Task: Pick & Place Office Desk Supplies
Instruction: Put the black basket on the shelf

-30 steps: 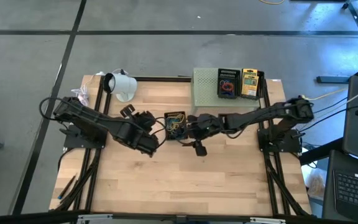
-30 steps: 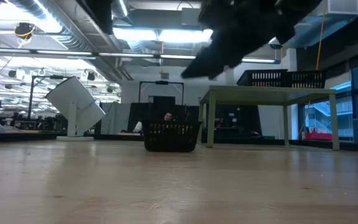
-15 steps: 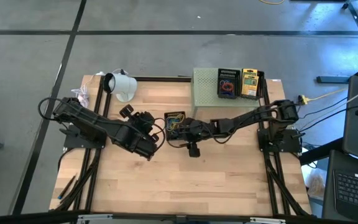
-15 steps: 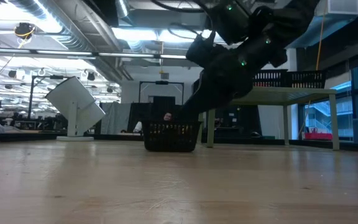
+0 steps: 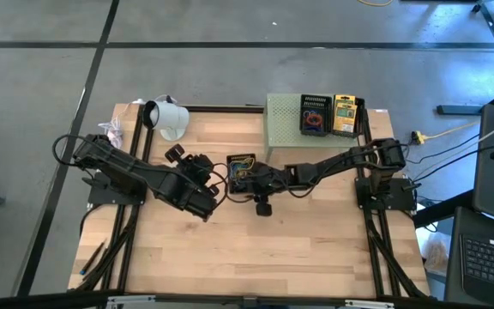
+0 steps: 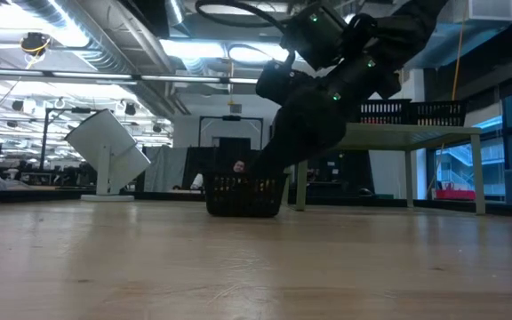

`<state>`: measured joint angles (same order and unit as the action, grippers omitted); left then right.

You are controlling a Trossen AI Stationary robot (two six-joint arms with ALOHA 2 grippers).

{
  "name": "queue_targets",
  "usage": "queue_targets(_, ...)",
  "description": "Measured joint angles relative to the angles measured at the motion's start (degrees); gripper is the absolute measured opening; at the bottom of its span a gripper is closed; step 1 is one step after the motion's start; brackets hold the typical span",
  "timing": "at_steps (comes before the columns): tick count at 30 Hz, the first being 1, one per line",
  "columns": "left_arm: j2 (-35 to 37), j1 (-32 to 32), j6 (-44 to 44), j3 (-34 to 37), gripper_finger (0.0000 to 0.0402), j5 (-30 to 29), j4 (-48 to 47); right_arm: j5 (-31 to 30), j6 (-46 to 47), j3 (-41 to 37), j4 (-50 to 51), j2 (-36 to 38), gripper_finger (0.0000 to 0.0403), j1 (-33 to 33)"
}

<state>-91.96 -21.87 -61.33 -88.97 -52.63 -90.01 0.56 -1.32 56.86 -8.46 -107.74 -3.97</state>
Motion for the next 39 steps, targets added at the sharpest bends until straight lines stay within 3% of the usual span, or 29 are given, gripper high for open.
queue_targets(6, 0.0, 0.0, 0.1, 0.0, 0.0102, 0.0, 0.0, -0.3, 0.9, 0.0, 1.6, -0.4, 0.0062, 0.1)
queue_targets(13, 0.0, 0.0, 0.6, 0.0, 0.0102, 0.0, 0.0, -3.4, 0.8, 0.2, 1.7, -1.9, 0.0051, 0.3)
queue_targets(19, 0.0, 0.0, 0.6, 0.0, 0.0102, 0.0, 0.0, -3.1, -1.0, 0.2, 2.2, -1.9, 0.0009, 0.3)
queue_targets(24, 0.0, 0.0, 0.6, 0.0, 0.0102, 0.0, 0.0, -2.9, -1.3, 0.2, 3.1, -1.6, 0.0005, 0.3)
queue_targets(30, 0.0, -0.3, 0.6, 0.0, 0.0102, 0.9, 0.0, -2.5, -2.1, 0.2, 7.5, 4.0, 0.0003, -0.7)
queue_targets(39, 0.0, -2.0, 0.6, 0.0, 0.0102, 1.4, 0.0, -2.6, -5.4, 0.2, 14.6, 19.8, 0.0001, -1.7)
